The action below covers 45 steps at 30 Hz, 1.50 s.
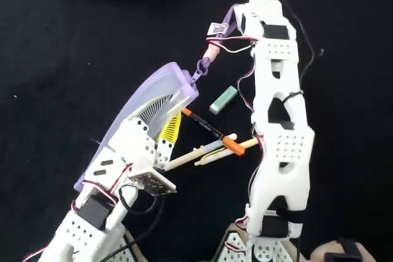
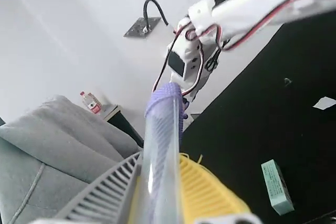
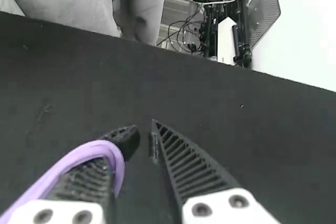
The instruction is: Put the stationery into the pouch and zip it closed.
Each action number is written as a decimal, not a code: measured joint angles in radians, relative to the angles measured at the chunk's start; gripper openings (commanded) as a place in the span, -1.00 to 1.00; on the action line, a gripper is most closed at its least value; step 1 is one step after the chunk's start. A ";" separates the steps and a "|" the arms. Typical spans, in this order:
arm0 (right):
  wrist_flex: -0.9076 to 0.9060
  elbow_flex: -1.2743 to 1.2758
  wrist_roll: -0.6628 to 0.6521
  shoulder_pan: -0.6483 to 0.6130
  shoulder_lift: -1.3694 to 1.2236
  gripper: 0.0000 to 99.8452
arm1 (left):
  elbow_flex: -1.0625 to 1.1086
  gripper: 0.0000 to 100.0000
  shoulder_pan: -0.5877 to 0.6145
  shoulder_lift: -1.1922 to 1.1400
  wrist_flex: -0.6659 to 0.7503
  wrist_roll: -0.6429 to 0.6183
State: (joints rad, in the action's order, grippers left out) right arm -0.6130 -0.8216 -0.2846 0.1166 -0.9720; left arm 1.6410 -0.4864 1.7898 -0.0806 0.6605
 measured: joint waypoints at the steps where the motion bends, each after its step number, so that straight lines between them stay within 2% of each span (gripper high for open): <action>1: 0.002 -0.031 0.000 0.000 -0.028 -0.98 | -0.002 -0.94 -0.005 0.000 0.000 0.000; 4: 0.026 -0.118 0.008 0.051 -0.155 -0.98 | -0.095 -0.94 -0.044 0.003 0.000 -0.038; 7: 0.028 -0.170 0.008 0.054 -0.244 -0.98 | -0.098 -0.94 -0.044 0.000 -0.005 -0.086; 16: -0.009 -0.387 0.008 0.054 -0.397 -0.98 | -0.103 -0.94 -0.043 0.000 -0.008 -0.092; 21: -0.173 -0.554 0.008 0.055 -0.410 -0.93 | -0.106 -0.94 -0.043 0.000 -0.008 -0.095; 26: -0.423 -0.784 0.008 0.080 -0.413 -0.60 | -0.110 -0.94 -0.040 0.005 -0.005 -0.095; 30: -0.551 -0.798 0.008 0.097 -0.365 -0.40 | -0.110 -0.94 -0.026 0.006 -0.005 -0.097; 39: -0.746 -0.798 0.008 0.095 -0.204 -0.23 | -0.115 -0.94 -0.002 0.011 -0.002 -0.095; 45: -0.905 -0.798 0.006 0.020 -0.052 -0.22 | -0.104 -0.94 0.002 0.017 0.002 -0.095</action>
State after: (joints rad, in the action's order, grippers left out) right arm -1.5182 -1.6195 -0.2785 0.1366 -1.0242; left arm 1.5367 -0.4849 1.8067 -0.0790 0.5654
